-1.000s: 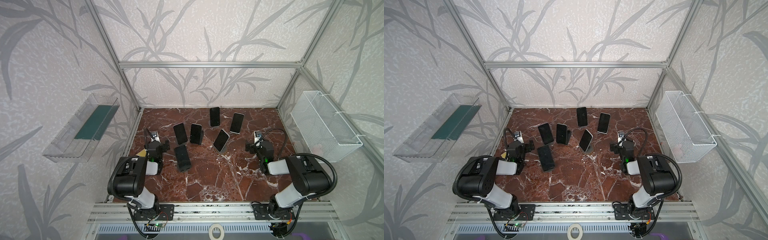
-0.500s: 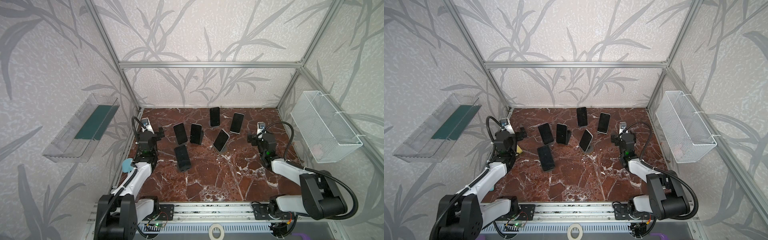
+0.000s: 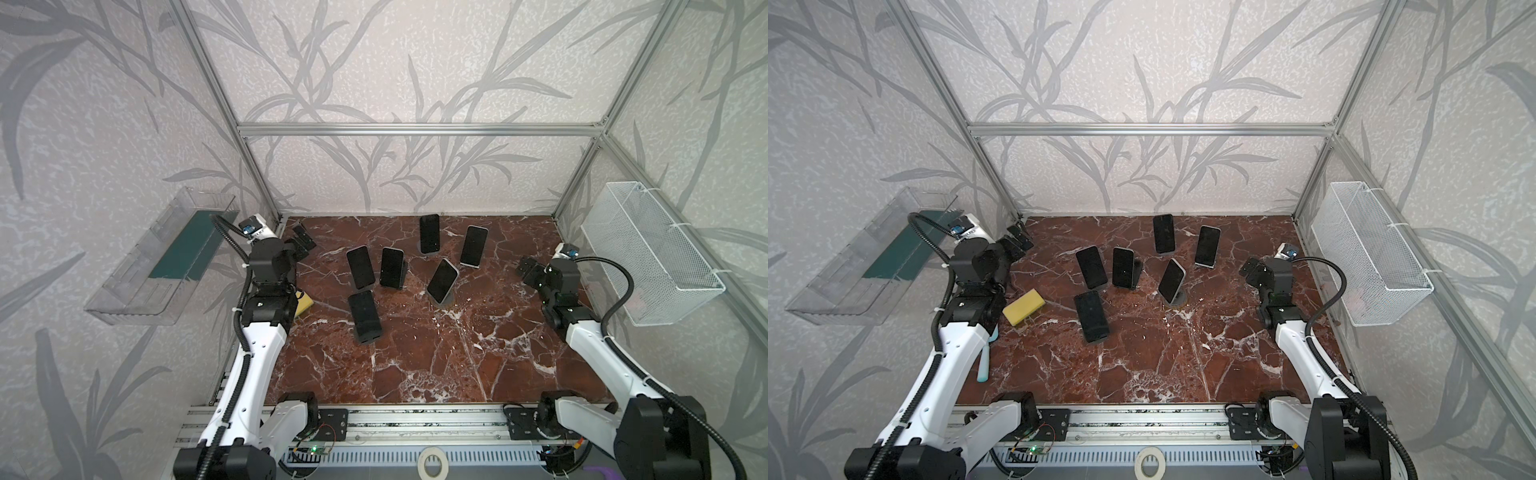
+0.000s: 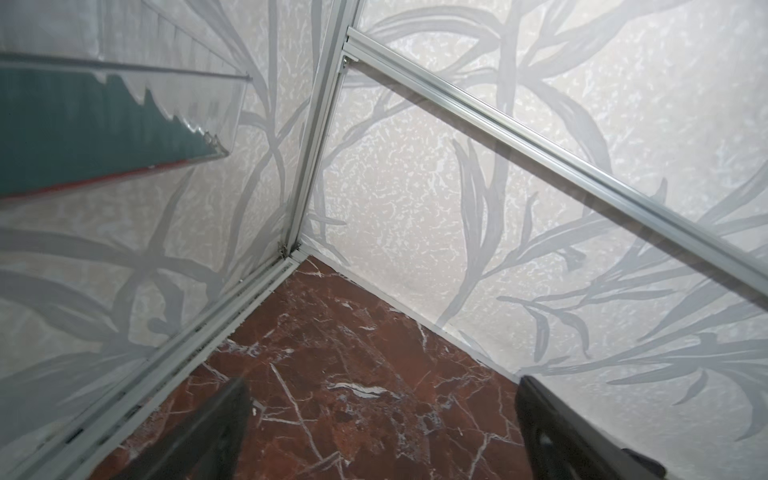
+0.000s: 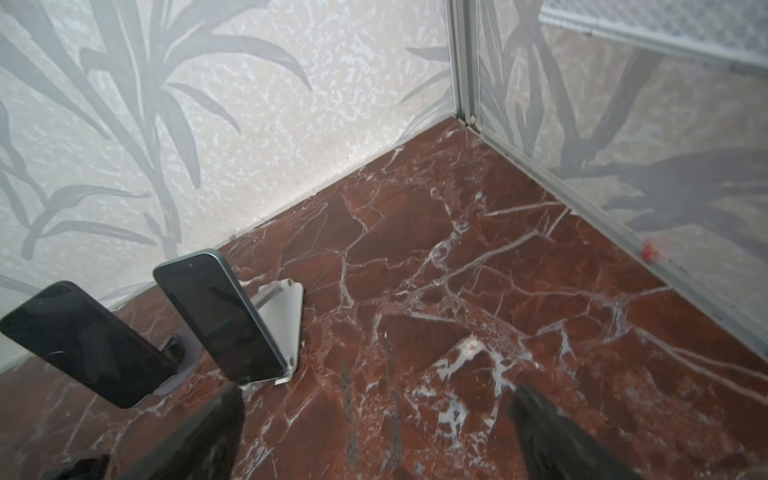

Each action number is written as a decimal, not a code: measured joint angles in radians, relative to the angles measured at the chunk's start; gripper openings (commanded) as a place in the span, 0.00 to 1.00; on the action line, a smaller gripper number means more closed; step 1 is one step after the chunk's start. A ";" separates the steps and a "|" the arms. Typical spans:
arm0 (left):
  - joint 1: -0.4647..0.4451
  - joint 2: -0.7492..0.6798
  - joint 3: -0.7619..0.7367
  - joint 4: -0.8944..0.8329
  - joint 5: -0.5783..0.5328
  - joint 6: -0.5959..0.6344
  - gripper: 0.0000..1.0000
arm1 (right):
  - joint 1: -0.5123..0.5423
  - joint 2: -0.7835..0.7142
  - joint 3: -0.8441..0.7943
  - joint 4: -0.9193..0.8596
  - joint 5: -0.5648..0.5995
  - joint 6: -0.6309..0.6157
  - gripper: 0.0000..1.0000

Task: Remove the phone from the phone stand

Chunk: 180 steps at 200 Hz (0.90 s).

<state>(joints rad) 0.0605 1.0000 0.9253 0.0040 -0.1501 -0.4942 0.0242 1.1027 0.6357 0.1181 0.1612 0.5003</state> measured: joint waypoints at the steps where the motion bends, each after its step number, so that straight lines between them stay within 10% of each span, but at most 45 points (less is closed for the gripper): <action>1: 0.002 0.000 0.000 0.000 0.004 -0.002 0.99 | 0.000 0.000 0.000 -0.003 -0.003 0.002 0.99; 136: -0.009 0.193 0.100 0.010 0.370 -0.304 0.86 | 0.010 -0.247 0.136 -0.428 -0.183 0.006 0.95; 180: -0.045 0.180 0.084 0.015 0.407 -0.311 0.88 | 0.164 -0.299 0.288 -0.601 -0.124 0.024 0.95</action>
<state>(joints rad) 0.0158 1.1797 1.0096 0.0189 0.2573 -0.8047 0.1879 0.8040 0.9234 -0.4828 0.0372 0.5243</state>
